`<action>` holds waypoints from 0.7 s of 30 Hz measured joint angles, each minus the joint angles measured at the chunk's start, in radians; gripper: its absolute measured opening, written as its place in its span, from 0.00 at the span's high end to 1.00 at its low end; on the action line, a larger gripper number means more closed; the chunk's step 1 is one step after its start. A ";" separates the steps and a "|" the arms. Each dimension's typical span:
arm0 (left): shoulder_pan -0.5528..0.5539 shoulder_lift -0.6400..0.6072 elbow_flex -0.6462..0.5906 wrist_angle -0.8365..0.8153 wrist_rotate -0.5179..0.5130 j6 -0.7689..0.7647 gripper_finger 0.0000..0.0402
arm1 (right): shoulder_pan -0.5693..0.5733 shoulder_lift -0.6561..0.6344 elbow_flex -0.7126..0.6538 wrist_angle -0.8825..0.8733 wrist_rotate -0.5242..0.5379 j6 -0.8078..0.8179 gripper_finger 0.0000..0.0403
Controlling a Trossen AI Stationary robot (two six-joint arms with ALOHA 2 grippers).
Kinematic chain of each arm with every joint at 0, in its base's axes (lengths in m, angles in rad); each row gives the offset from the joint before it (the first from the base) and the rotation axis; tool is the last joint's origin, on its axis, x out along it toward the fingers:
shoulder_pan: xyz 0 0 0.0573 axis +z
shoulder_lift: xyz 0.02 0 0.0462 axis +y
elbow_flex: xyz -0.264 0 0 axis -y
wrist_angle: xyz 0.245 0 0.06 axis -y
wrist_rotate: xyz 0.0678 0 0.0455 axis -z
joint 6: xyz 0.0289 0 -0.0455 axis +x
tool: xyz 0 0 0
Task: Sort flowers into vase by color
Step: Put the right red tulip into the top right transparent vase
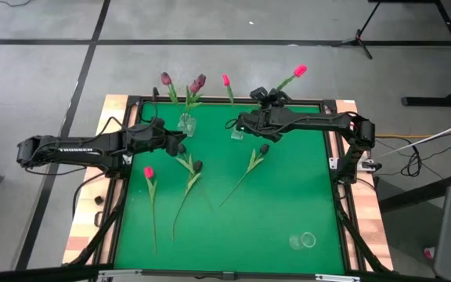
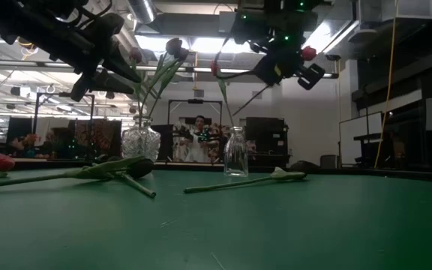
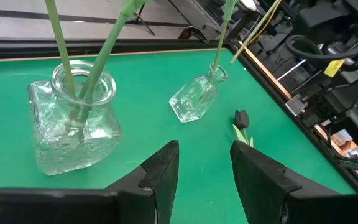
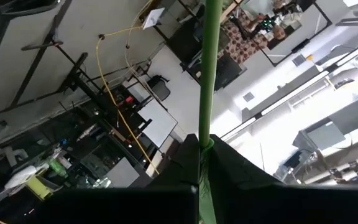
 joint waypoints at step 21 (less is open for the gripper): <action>0.016 0.003 0.000 0.483 0.253 -0.265 0.64 | 0.195 -0.098 0.001 0.036 0.006 -0.057 0.98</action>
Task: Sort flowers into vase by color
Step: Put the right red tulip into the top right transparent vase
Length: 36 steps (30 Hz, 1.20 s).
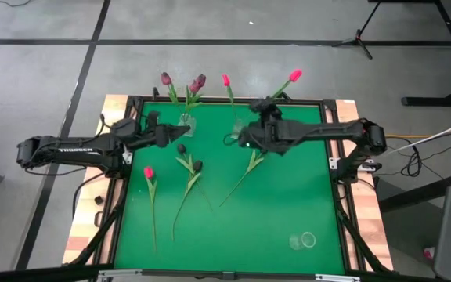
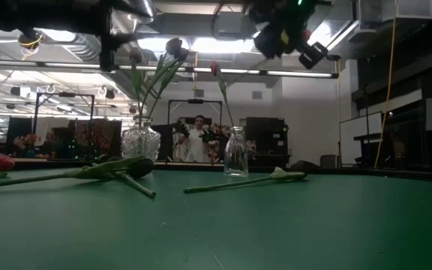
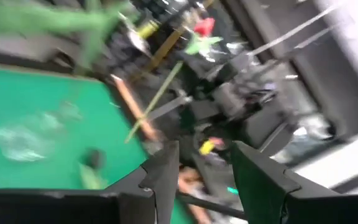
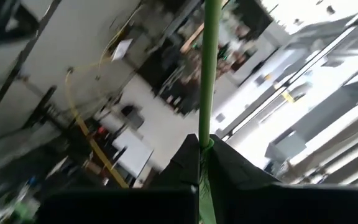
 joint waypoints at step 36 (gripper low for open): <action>-0.242 0.405 0.200 0.232 0.199 -0.157 0.49 | 0.341 -0.025 0.019 0.692 -0.179 -0.541 0.98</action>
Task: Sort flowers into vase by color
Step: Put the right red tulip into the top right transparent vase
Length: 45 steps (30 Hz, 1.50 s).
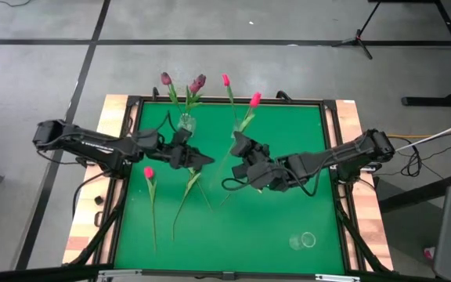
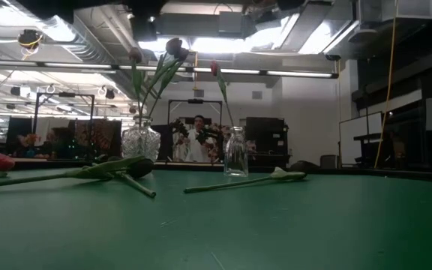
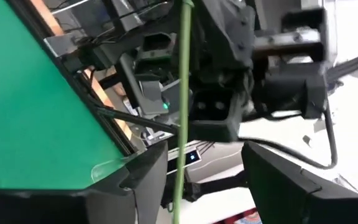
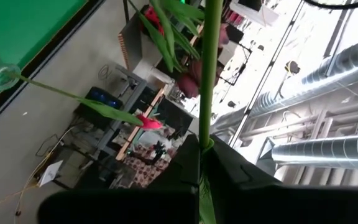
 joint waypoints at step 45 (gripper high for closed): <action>-0.002 0.145 0.109 0.059 -0.018 0.010 0.48 | 0.039 0.006 0.000 0.046 -0.090 -0.044 0.98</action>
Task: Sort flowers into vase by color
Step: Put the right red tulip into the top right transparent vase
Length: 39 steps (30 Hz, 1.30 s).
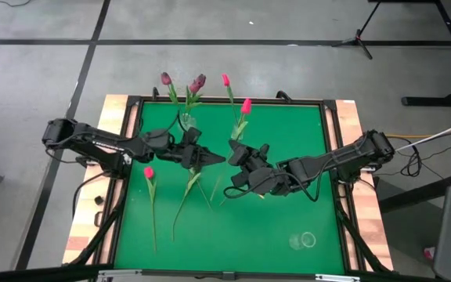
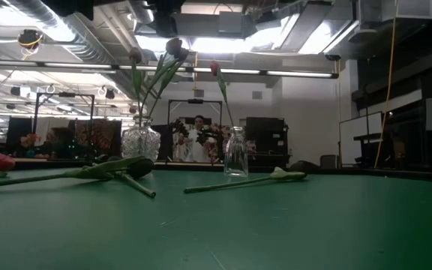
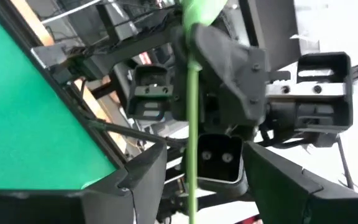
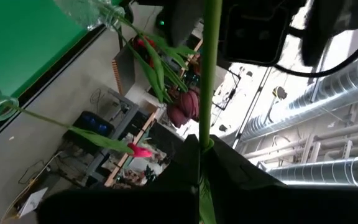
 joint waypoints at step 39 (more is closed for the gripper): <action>-0.040 0.001 -0.001 -0.067 0.091 -0.059 0.63 | -0.033 0.007 0.000 0.003 -0.296 -0.058 0.98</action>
